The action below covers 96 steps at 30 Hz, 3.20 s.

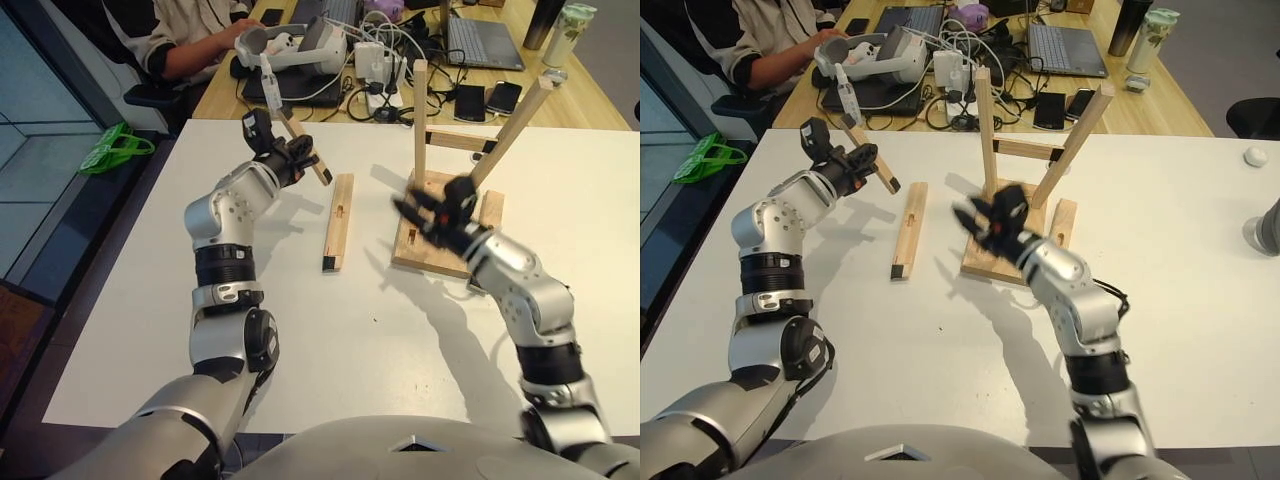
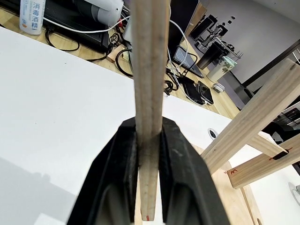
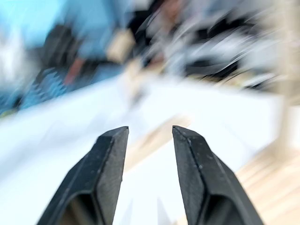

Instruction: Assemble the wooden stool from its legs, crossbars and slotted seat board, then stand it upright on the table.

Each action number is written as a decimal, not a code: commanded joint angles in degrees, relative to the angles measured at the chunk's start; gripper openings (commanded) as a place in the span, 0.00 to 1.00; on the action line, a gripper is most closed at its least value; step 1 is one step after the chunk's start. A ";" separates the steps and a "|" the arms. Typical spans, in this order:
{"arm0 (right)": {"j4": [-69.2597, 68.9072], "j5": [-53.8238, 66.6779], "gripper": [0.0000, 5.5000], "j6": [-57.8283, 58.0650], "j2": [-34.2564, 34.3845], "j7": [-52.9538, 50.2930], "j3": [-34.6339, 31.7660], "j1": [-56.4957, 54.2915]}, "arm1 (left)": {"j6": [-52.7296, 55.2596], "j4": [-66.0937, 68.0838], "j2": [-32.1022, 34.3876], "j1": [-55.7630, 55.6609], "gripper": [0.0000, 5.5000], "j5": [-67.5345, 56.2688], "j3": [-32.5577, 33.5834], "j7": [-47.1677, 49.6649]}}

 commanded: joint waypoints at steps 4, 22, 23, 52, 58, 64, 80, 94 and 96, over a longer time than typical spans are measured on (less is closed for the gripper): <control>8.84 -9.44 0.32 -6.12 2.68 1.32 9.37 -2.18 | 4.38 -4.27 0.78 0.63 0.07 1.64 -6.57 0.30; 7.25 -8.97 0.32 -2.39 9.54 0.40 5.43 -7.28 | -16.62 52.31 6.68 -19.39 0.07 11.54 -9.76 -20.07; 6.87 -8.78 0.32 -2.00 9.42 0.37 4.93 -7.33 | -16.19 52.51 7.34 -20.47 0.07 11.08 -9.12 -21.45; 10.61 -12.47 0.32 -3.56 7.83 -3.10 -2.33 -18.48 | 27.85 -26.65 -7.62 2.33 0.07 -8.76 -12.28 1.69; 11.61 -16.72 0.32 -6.85 4.31 -1.80 1.38 -16.74 | 32.81 -30.89 -7.40 -0.29 0.07 -9.38 -10.78 1.66; 11.85 -19.04 0.32 -8.47 3.26 -1.65 2.41 -14.49 | 36.17 -33.98 -1.55 0.85 0.07 -7.85 -10.71 1.51; 11.64 -18.89 0.32 -6.53 7.58 -7.39 -0.81 -13.46 | 22.80 -19.33 -7.88 4.63 0.07 3.47 -5.32 12.45; 8.53 -15.75 0.32 -3.30 12.36 -9.19 -1.85 -11.16 | 31.27 -17.59 -1.06 1.67 0.07 -1.02 -0.19 5.50; 7.79 -15.43 0.32 -2.22 12.59 -9.29 -1.97 -10.88 | 30.17 -16.23 0.05 1.68 0.07 -0.55 -0.85 4.69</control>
